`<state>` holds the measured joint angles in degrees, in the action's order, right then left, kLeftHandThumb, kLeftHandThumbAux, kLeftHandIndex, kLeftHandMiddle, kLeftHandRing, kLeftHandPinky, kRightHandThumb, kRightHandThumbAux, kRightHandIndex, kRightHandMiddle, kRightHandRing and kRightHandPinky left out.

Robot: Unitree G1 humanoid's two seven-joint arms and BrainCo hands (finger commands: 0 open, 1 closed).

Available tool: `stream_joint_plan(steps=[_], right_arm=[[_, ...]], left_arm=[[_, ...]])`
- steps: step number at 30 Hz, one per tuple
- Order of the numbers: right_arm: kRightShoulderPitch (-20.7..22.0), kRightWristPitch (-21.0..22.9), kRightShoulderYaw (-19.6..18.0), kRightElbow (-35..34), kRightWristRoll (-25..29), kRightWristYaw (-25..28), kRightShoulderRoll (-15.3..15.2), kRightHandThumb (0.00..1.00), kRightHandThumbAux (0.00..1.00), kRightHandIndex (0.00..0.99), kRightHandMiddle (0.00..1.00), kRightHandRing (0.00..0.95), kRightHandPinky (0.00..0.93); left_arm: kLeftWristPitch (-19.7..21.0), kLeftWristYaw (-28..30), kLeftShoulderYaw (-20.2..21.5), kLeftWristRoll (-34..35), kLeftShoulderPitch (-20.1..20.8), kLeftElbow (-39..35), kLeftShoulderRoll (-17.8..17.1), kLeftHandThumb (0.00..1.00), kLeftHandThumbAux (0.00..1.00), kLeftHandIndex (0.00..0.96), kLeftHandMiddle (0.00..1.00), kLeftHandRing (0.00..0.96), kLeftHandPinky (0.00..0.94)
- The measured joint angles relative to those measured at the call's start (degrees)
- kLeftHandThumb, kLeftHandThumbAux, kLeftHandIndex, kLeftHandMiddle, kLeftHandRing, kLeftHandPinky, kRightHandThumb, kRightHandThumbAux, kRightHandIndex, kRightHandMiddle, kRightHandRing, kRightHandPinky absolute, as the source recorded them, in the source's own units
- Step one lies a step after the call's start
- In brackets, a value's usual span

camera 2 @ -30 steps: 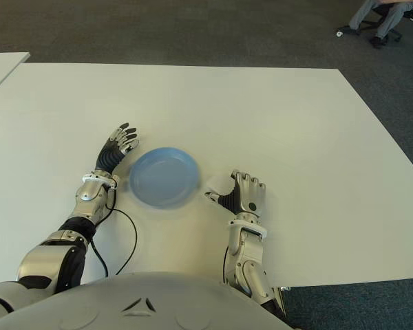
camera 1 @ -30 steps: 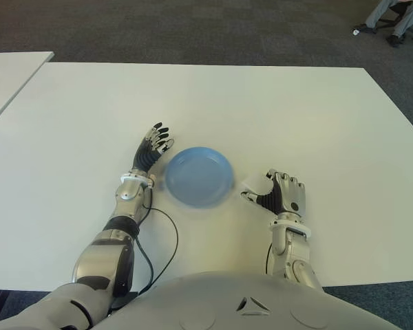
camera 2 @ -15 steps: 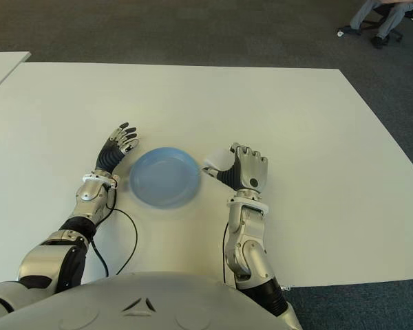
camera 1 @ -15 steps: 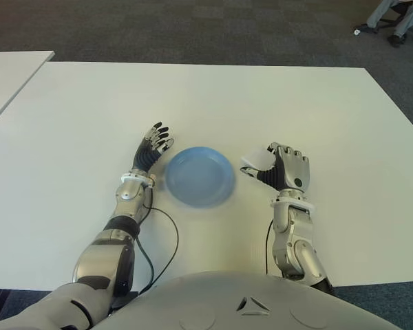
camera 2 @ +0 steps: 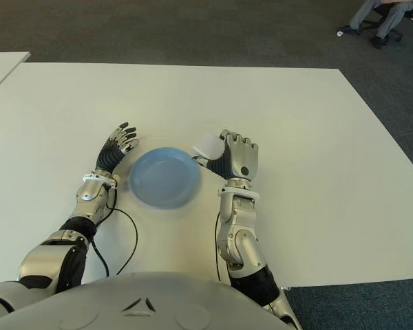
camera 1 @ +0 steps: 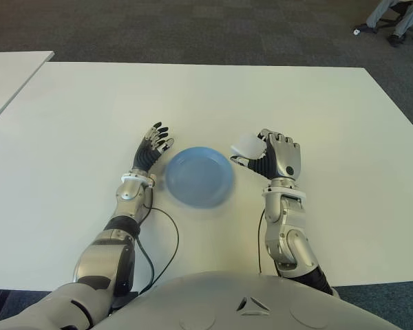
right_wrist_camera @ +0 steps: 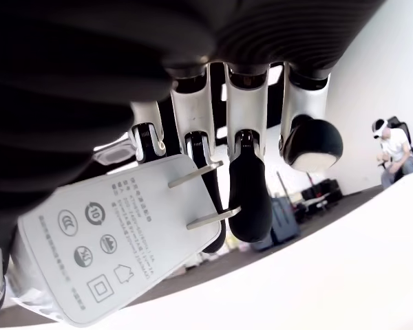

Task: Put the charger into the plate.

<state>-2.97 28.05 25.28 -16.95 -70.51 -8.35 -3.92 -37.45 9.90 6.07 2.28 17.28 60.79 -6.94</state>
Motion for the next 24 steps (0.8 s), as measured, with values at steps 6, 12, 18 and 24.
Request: stream_joint_plan(steps=[6, 12, 18, 24], right_arm=[[2.5, -0.6, 1.9, 2.0, 0.0, 0.0, 1.4, 0.749, 0.709, 0.441, 0.875, 0.884, 0.888], [4.2, -1.5, 3.4, 3.7, 0.2, 0.9, 1.9, 0.749, 0.709, 0.441, 0.873, 0.881, 0.883], [6.2, -2.3, 3.7, 7.8, 2.2, 1.6, 2.5, 0.749, 0.708, 0.441, 0.869, 0.876, 0.881], [7.0, -2.9, 3.9, 11.9, 4.8, 1.3, 3.1, 0.749, 0.708, 0.441, 0.864, 0.871, 0.879]], left_arm=[[0.0, -0.4, 0.0, 0.0, 0.1, 0.0, 0.5, 0.0, 0.579, 0.038, 0.177, 0.172, 0.149], [0.0, -0.8, 0.1, 0.0, 0.1, 0.0, 0.6, 0.0, 0.579, 0.04, 0.175, 0.17, 0.147], [0.0, -1.5, 0.1, 0.0, 0.1, -0.2, 0.9, 0.0, 0.582, 0.043, 0.175, 0.169, 0.148], [0.0, -1.5, 0.1, 0.0, -0.1, -0.6, 1.1, 0.0, 0.582, 0.049, 0.18, 0.175, 0.154]])
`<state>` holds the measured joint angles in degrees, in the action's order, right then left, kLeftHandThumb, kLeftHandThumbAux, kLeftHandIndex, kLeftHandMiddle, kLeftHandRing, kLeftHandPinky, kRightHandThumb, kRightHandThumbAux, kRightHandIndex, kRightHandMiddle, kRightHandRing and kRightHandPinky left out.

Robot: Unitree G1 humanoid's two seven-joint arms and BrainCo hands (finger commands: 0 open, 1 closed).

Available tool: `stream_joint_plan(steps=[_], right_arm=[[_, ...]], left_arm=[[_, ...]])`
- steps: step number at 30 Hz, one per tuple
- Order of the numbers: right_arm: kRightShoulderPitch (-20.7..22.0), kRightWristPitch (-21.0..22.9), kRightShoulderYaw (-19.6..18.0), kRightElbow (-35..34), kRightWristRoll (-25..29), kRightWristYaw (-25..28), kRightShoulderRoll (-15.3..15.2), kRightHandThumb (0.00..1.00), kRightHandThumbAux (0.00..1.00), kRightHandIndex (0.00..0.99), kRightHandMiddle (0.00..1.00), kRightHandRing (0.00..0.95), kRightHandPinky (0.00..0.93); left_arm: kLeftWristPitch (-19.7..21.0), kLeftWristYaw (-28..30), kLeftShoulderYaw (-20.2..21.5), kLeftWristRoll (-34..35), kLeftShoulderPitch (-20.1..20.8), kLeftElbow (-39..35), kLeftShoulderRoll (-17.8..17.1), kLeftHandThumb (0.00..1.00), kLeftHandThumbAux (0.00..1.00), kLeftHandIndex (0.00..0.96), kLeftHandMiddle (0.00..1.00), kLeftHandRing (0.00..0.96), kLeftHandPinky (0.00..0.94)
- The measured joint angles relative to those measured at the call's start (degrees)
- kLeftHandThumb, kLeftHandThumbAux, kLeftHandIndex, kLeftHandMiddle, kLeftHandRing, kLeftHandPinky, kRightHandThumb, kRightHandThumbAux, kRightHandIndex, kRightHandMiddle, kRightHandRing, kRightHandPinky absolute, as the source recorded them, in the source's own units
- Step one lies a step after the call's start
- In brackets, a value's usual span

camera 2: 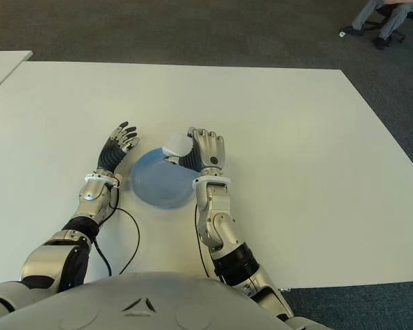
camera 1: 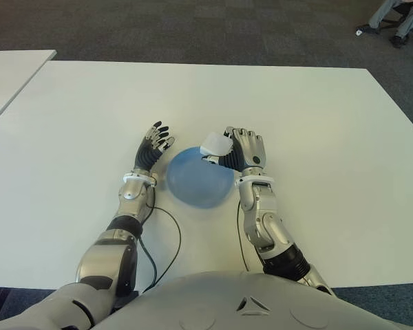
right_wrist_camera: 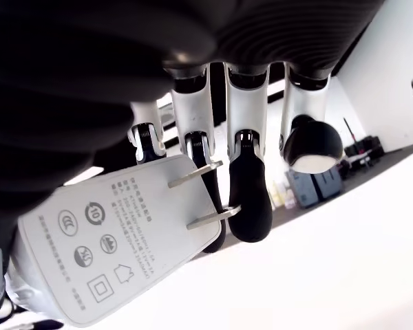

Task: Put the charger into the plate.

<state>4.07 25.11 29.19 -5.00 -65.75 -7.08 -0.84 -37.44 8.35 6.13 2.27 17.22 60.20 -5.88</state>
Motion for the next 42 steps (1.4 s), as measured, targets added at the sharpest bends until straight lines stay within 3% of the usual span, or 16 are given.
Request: stream_joint_plan(steps=[9, 15, 18, 20, 22, 25, 27, 33, 42], right_arm=[[0.6, 0.0, 1.7, 3.3, 1.8, -0.2, 0.8, 0.747, 0.708, 0.442, 0.854, 0.863, 0.872], [1.5, -0.8, 3.1, 7.7, 3.0, -2.5, 1.2, 0.746, 0.708, 0.442, 0.832, 0.836, 0.805], [1.5, -1.2, 3.3, 9.0, 3.7, -3.0, 1.1, 0.812, 0.684, 0.427, 0.625, 0.725, 0.688], [1.8, -1.3, 3.3, 9.8, 4.3, -2.9, 1.1, 0.825, 0.678, 0.428, 0.555, 0.676, 0.634], [2.1, -1.3, 3.6, 10.3, 4.4, -2.1, 0.8, 0.587, 0.494, 0.233, 0.295, 0.374, 0.396], [3.0, -1.2, 4.6, 10.2, 4.1, 1.5, -0.3, 0.43, 0.348, 0.08, 0.098, 0.127, 0.169], [3.4, -1.2, 5.3, 9.5, 4.0, 4.5, -1.2, 0.381, 0.29, 0.041, 0.05, 0.065, 0.086], [3.2, -3.4, 5.9, 6.0, 5.8, 10.7, -4.3, 0.297, 0.166, 0.004, 0.005, 0.006, 0.009], [2.5, -7.4, 4.8, 3.2, 10.2, 10.0, -5.2, 0.284, 0.116, 0.0, 0.0, 0.0, 0.0]], left_arm=[[0.0, 0.0, 0.0, 0.0, -0.4, -0.7, 0.5, 0.0, 0.573, 0.05, 0.191, 0.186, 0.169], [0.0, 0.3, 0.0, 0.3, -0.7, -1.3, 0.7, 0.0, 0.567, 0.036, 0.181, 0.181, 0.165], [0.1, 0.6, -0.1, 0.4, -0.8, -1.6, 0.8, 0.0, 0.569, 0.033, 0.178, 0.183, 0.18], [0.2, 0.6, -0.1, 0.6, -0.9, -1.8, 0.8, 0.0, 0.57, 0.033, 0.178, 0.185, 0.189], [0.2, 0.6, -0.2, 0.6, -0.9, -1.9, 0.9, 0.0, 0.573, 0.034, 0.175, 0.185, 0.196], [0.2, 0.6, -0.2, 0.6, -1.0, -2.0, 1.1, 0.0, 0.574, 0.035, 0.171, 0.184, 0.203], [0.2, 0.6, -0.2, 0.6, -1.1, -2.2, 1.2, 0.0, 0.573, 0.035, 0.169, 0.183, 0.208], [0.1, 0.6, -0.3, 0.5, -1.5, -2.8, 1.3, 0.0, 0.549, 0.029, 0.157, 0.175, 0.203], [-0.1, 0.6, -0.5, 0.4, -1.9, -3.2, 1.2, 0.0, 0.522, 0.032, 0.145, 0.159, 0.185]])
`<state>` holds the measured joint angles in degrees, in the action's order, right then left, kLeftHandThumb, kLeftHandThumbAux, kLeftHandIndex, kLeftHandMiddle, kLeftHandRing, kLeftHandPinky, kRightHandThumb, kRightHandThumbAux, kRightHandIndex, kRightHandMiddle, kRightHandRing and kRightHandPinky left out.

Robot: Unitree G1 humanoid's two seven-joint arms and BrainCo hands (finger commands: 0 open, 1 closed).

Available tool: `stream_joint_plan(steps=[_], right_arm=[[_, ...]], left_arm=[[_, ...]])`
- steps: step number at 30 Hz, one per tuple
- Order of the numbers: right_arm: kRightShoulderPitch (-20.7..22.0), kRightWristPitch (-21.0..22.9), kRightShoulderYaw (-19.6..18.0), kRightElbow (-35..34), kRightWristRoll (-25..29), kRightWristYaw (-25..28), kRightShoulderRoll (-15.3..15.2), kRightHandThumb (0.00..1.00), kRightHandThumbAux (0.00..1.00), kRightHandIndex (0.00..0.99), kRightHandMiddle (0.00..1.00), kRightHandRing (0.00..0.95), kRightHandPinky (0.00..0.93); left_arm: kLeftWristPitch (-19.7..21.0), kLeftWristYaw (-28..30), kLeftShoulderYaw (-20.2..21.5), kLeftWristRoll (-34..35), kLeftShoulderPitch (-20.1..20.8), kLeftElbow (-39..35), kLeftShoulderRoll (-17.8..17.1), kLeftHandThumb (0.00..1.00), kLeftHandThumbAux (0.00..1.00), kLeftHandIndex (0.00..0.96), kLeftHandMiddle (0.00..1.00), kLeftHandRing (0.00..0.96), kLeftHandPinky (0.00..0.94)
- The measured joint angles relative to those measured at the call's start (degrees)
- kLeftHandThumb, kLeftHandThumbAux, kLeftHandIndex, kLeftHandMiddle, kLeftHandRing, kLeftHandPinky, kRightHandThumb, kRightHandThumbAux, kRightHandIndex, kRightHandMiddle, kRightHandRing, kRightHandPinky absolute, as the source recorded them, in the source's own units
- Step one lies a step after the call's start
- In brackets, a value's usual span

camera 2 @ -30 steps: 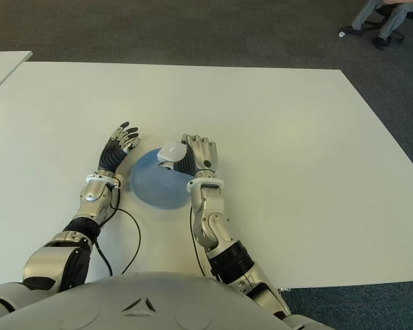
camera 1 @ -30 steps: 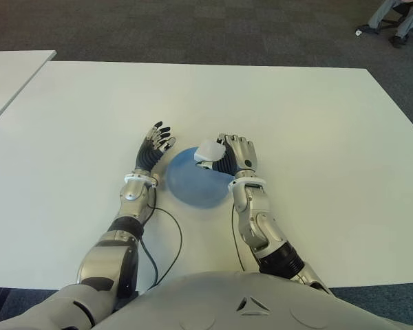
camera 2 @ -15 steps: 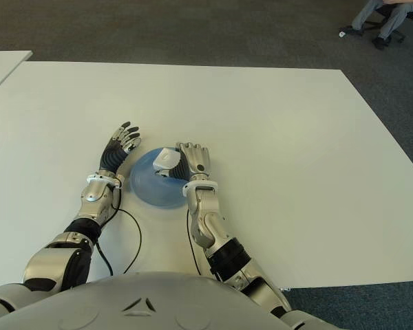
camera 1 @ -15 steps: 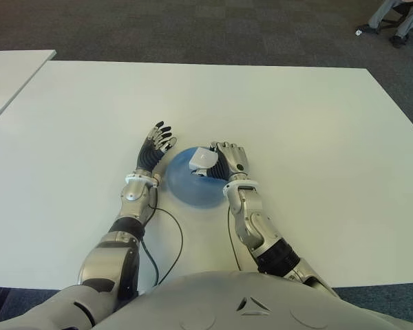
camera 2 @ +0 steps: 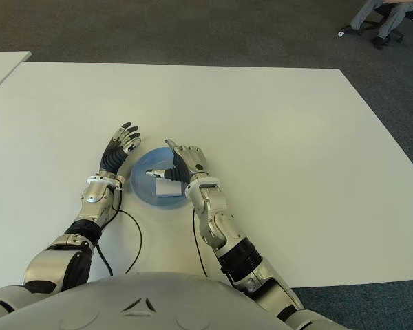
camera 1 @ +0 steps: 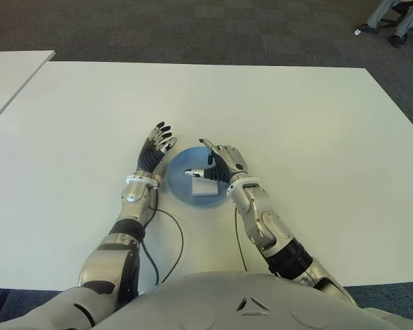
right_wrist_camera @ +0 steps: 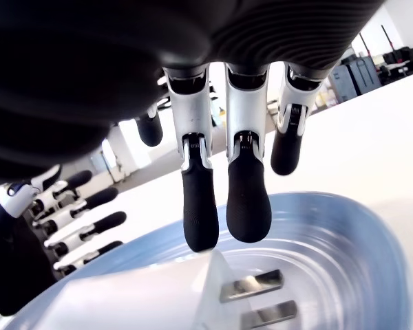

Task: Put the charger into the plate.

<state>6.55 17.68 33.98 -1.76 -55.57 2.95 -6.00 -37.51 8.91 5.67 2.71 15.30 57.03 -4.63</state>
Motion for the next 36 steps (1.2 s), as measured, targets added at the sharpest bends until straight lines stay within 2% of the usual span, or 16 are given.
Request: stream_joint_plan(steps=[10, 20, 24, 31, 36], right_arm=[[-0.5, -1.1, -1.1, -2.0, 2.2, -0.2, -0.2, 0.285, 0.114, 0.0, 0.0, 0.0, 0.0], [-1.5, -2.7, -1.7, -4.1, 3.4, -0.1, -1.7, 0.296, 0.119, 0.0, 0.0, 0.0, 0.0], [-1.9, -4.7, -3.0, -4.6, 4.8, -2.3, -1.8, 0.26, 0.153, 0.0, 0.0, 0.0, 0.0], [-0.2, -13.3, -8.9, 0.0, 12.2, -10.7, -1.3, 0.193, 0.224, 0.0, 0.0, 0.0, 0.0], [3.4, -23.8, -14.1, 10.4, 19.4, -17.2, -1.4, 0.157, 0.274, 0.0, 0.0, 0.0, 0.0]], left_arm=[[0.0, 0.6, 0.0, 0.0, 0.0, 0.0, 0.0, 0.0, 0.522, 0.037, 0.179, 0.195, 0.234], [0.1, 3.2, 0.2, 0.7, 0.0, 0.0, -0.1, 0.0, 0.522, 0.034, 0.211, 0.225, 0.241], [0.1, 3.2, 0.2, 0.7, 0.0, 0.0, -0.1, 0.0, 0.526, 0.039, 0.23, 0.246, 0.237], [0.1, 3.1, 0.2, 0.6, 0.0, 0.1, -0.2, 0.0, 0.541, 0.049, 0.237, 0.247, 0.235], [0.0, 3.1, 0.2, 0.7, 0.3, 0.3, -0.2, 0.0, 0.553, 0.06, 0.24, 0.243, 0.231]])
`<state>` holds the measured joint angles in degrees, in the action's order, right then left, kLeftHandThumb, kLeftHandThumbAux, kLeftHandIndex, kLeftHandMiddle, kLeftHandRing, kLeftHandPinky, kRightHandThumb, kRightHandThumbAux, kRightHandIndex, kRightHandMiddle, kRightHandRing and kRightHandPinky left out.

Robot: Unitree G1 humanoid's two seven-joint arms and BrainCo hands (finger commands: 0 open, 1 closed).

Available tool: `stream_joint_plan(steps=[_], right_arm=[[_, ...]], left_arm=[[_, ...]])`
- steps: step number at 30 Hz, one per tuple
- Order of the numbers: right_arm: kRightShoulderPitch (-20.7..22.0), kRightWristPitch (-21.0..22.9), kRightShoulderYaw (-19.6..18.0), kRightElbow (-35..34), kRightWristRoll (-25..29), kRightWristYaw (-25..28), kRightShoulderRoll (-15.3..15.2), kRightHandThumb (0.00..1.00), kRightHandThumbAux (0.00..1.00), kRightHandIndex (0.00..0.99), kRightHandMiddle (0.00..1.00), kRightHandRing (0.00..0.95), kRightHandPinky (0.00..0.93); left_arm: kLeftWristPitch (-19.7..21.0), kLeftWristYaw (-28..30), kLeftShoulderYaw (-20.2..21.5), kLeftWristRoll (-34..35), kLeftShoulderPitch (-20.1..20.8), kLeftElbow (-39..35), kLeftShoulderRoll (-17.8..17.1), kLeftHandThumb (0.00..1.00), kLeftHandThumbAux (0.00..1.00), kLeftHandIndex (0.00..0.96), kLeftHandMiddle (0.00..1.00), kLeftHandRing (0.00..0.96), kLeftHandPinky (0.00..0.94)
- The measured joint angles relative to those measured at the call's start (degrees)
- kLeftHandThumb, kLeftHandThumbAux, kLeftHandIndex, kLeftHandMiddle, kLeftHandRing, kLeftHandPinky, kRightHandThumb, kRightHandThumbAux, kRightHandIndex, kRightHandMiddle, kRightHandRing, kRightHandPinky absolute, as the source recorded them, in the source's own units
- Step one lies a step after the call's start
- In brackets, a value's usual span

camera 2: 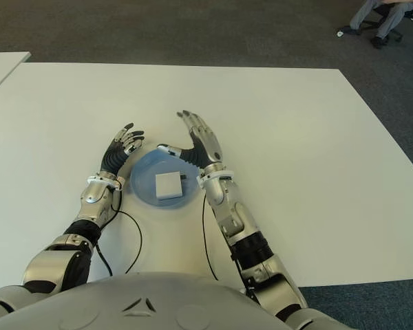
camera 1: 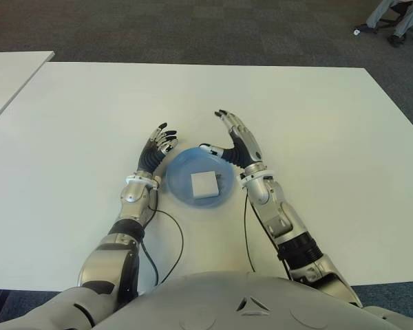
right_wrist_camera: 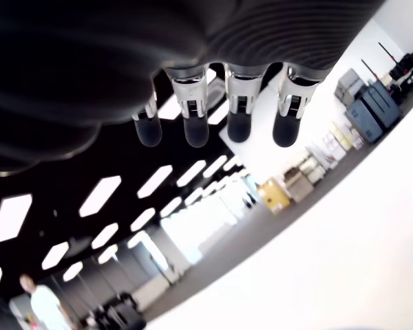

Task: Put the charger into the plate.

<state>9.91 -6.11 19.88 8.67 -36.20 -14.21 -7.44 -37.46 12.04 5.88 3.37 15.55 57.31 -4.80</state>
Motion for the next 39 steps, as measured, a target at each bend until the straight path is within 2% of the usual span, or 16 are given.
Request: stream_joint_plan(steps=[6, 16, 21, 24, 30, 39], right_arm=[[3.4, -11.4, -5.4, 13.2, 10.8, -0.7, 0.8, 0.138, 0.354, 0.0, 0.0, 0.0, 0.0], [6.8, -22.9, -13.8, 31.4, 26.1, 6.0, 3.1, 0.105, 0.56, 0.0, 0.0, 0.0, 0.0], [8.3, -28.1, -17.0, 42.2, 29.9, 6.9, 5.2, 0.104, 0.657, 0.0, 0.0, 0.0, 0.0], [9.9, -32.7, -19.1, 47.5, 31.5, 7.1, 6.7, 0.102, 0.692, 0.0, 0.0, 0.0, 0.001], [12.2, -36.4, -21.8, 52.8, 33.5, 7.6, 8.9, 0.064, 0.743, 0.01, 0.017, 0.0, 0.021], [14.3, -36.5, -25.1, 55.8, 36.9, 13.3, 10.3, 0.005, 0.768, 0.032, 0.037, 0.005, 0.028]], left_arm=[[0.1, 0.0, 0.0, 0.0, 0.2, 0.1, 0.2, 0.0, 0.564, 0.072, 0.242, 0.238, 0.222], [0.5, -0.7, 0.0, 0.0, 0.2, 0.1, 0.1, 0.0, 0.549, 0.071, 0.246, 0.237, 0.195], [0.4, -0.9, 0.1, 0.0, 0.2, 0.1, -0.1, 0.0, 0.538, 0.079, 0.24, 0.232, 0.201], [0.5, -1.0, 0.3, 0.0, 0.1, 0.2, -0.2, 0.0, 0.535, 0.086, 0.237, 0.23, 0.204], [0.5, -1.2, 0.6, 0.1, 0.1, 0.3, -0.1, 0.0, 0.526, 0.093, 0.232, 0.223, 0.191], [0.5, -2.0, 0.6, 0.1, 0.1, 0.3, -0.1, 0.0, 0.528, 0.091, 0.235, 0.225, 0.192]])
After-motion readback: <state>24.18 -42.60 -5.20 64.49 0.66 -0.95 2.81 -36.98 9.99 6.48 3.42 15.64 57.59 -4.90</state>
